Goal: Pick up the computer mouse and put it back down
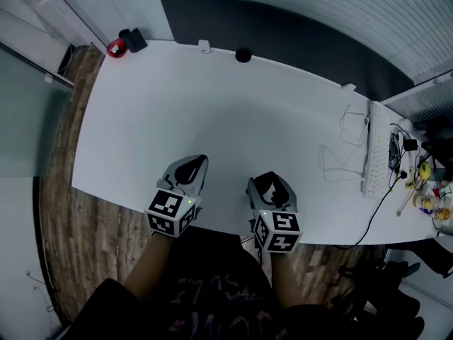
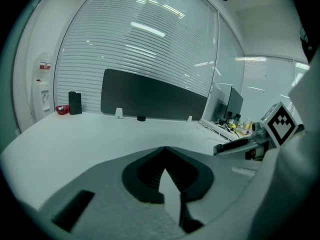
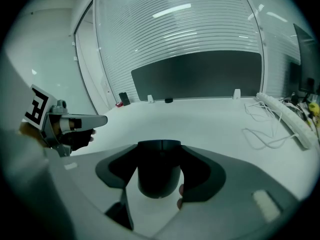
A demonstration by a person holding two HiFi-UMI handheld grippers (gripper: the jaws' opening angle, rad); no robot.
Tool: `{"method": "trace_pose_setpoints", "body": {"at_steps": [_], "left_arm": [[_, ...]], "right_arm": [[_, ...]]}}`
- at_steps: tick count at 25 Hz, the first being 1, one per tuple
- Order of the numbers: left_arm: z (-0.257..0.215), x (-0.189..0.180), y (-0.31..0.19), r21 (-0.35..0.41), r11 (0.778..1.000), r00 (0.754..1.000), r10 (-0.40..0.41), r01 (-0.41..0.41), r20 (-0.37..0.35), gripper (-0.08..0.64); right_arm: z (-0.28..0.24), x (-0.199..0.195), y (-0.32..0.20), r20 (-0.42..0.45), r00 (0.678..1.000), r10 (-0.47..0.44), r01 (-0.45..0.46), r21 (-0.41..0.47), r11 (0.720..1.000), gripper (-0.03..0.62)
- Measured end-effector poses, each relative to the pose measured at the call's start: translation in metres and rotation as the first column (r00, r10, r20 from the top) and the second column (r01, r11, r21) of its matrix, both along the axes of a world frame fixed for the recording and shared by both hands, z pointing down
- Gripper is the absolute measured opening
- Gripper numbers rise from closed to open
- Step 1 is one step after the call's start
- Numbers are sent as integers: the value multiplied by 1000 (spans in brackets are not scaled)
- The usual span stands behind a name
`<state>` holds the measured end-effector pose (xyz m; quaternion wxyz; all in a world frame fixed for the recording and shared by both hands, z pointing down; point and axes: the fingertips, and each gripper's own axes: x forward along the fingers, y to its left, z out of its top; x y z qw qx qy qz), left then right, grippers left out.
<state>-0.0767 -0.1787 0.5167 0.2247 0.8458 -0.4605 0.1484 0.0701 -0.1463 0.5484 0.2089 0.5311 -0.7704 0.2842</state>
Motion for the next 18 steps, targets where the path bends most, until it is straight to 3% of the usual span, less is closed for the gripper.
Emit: {"method": "trace_pose_setpoints", "body": {"at_steps": [18], "left_arm": [[19, -16, -22, -45, 999, 1000, -1, 2, 3, -1]], "right_arm": [[29, -13, -21, -14, 1000, -4, 3, -74, 997, 275]]}}
